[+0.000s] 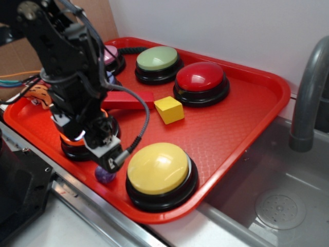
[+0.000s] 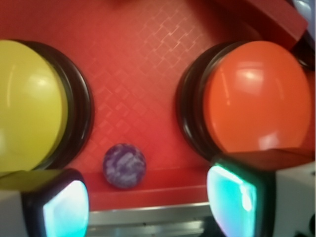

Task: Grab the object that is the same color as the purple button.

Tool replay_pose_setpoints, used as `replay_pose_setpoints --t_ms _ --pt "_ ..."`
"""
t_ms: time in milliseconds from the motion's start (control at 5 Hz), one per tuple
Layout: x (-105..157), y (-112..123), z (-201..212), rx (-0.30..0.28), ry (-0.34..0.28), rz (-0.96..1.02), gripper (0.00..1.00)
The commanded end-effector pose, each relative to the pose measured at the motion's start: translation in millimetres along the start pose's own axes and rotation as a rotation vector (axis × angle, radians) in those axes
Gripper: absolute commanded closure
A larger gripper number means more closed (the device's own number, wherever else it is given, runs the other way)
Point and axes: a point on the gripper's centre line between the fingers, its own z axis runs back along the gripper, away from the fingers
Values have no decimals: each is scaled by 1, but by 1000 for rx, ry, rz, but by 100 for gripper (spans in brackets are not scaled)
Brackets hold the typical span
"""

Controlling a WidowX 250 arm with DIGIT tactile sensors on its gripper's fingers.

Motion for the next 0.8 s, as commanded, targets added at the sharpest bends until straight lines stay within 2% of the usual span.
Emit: replay_pose_setpoints --t_ms 0,600 --pt "-3 -4 -12 16 19 36 0" --pt "-7 -10 -27 31 47 63 0"
